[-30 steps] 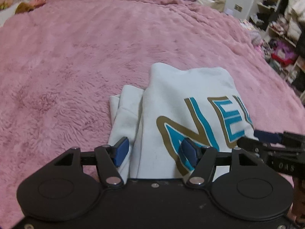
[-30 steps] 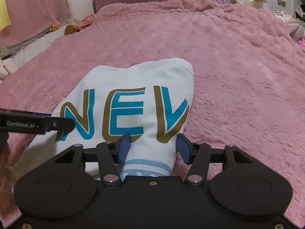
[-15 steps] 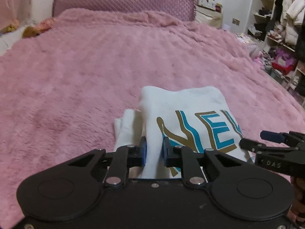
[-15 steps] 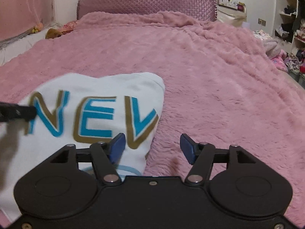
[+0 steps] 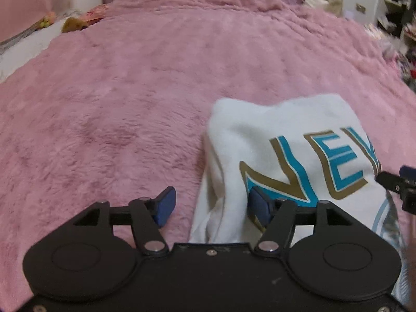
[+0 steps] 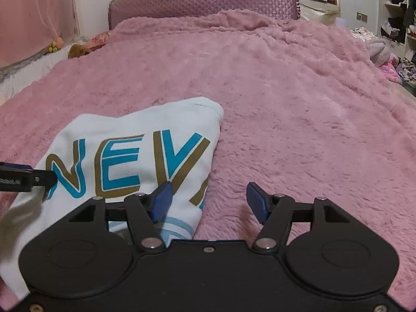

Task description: Fold small clothes

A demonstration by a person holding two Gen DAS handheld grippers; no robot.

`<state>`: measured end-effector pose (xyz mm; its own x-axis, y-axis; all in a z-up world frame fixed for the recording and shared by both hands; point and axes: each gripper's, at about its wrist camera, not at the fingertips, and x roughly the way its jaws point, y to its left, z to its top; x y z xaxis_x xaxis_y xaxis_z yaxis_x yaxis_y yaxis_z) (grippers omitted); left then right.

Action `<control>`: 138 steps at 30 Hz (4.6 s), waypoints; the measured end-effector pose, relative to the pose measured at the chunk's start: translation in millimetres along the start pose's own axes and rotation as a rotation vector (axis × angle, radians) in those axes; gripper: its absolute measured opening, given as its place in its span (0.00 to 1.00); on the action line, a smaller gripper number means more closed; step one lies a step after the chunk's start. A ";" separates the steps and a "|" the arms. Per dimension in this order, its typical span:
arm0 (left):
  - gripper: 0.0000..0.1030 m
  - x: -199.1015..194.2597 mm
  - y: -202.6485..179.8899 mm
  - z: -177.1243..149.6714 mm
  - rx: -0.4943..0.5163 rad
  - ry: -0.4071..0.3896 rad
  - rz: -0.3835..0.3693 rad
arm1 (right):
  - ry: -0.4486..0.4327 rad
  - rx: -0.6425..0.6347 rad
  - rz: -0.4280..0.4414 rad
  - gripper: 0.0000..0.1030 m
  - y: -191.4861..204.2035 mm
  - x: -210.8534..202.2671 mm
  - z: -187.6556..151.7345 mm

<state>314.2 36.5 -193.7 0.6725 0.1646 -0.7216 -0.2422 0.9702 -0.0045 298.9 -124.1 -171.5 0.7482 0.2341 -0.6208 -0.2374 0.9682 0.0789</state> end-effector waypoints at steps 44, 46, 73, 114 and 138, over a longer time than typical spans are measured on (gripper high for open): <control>0.67 -64.5 -15.6 -44.9 -0.053 -0.068 -0.078 | 0.075 0.068 0.062 0.27 43.9 -51.2 -64.1; 0.67 -46.9 -26.2 -37.8 -0.005 -0.029 -0.033 | 0.087 0.045 0.051 0.28 47.2 -46.9 -62.7; 0.76 51.0 -42.7 25.2 0.057 0.051 0.066 | 0.104 0.096 0.072 0.42 14.9 50.4 -2.5; 0.82 -37.1 13.4 -28.9 -0.053 0.204 -0.088 | 0.206 0.076 0.076 0.68 11.0 -23.7 -22.7; 0.28 -25.4 -22.3 -29.4 -0.011 0.062 -0.151 | 0.150 0.139 0.165 0.32 23.7 5.0 -31.5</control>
<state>282.0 5.5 -195.7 0.6577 0.0057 -0.7533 -0.1496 0.9811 -0.1231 277.6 -102.8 -197.4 0.6039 0.3845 -0.6982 -0.2540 0.9231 0.2887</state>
